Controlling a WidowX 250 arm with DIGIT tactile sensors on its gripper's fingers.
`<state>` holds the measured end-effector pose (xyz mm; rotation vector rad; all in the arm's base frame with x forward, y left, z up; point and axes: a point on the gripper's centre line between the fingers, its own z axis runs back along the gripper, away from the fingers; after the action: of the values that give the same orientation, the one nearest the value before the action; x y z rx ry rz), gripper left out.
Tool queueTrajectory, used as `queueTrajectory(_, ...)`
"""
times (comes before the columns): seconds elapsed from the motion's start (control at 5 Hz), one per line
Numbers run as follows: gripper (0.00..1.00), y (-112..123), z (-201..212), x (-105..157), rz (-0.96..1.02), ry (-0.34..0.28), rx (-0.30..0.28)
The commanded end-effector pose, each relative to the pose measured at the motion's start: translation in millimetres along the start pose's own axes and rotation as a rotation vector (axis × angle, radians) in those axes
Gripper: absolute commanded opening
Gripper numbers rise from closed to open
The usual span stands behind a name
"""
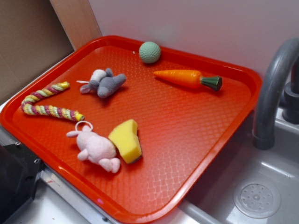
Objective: Grab the multicolored rope.
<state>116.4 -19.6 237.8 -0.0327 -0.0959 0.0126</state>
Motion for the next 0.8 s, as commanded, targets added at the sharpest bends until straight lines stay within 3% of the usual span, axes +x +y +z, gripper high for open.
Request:
queueTrajectory(0.0, 1.0, 0, 0, 0, 0.0, 0.0, 0.0)
queueTrajectory(0.4, 1.0, 16, -24, 36, -0.462, -0.035, 0.142)
queueTrajectory(0.6, 1.0, 27, -45, 44, -0.724, 0.019, 0.188)
